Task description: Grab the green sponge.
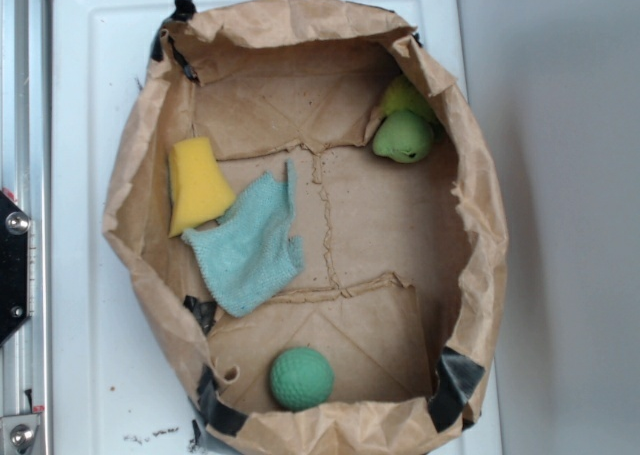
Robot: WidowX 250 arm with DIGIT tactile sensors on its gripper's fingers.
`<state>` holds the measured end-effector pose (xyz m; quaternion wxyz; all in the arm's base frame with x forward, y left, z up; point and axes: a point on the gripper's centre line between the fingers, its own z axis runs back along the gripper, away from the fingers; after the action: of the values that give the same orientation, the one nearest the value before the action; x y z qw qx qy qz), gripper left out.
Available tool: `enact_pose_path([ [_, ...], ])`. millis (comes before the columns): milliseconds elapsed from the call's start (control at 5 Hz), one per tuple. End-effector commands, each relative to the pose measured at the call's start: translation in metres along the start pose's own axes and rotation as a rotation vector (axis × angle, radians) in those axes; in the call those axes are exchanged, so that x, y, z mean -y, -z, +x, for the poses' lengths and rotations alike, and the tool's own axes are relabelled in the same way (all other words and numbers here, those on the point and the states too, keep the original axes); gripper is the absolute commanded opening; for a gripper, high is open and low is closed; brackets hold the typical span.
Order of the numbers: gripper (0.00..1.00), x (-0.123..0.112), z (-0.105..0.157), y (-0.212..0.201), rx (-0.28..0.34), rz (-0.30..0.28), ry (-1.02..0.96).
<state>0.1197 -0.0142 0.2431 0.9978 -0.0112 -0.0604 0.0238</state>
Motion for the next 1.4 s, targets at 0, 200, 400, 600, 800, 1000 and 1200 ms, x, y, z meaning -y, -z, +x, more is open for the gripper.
enact_pose_path([
  [0, 1.0, 0.0, 0.0, 0.0, 0.0, 0.0, 0.0],
  [200, 1.0, -0.007, 0.019, 0.01, -0.013, -0.016, 0.086],
  [400, 1.0, -0.006, 0.047, 0.02, -0.037, 0.038, 0.025],
  [600, 1.0, -0.015, 0.076, 0.032, -0.074, 0.061, -0.044],
  [800, 1.0, -0.031, 0.094, 0.044, -0.051, 0.077, -0.003],
  [1000, 1.0, -0.042, 0.11, 0.055, -0.025, 0.064, 0.111],
  [1200, 1.0, -0.058, 0.117, 0.07, -0.004, 0.055, 0.209],
])
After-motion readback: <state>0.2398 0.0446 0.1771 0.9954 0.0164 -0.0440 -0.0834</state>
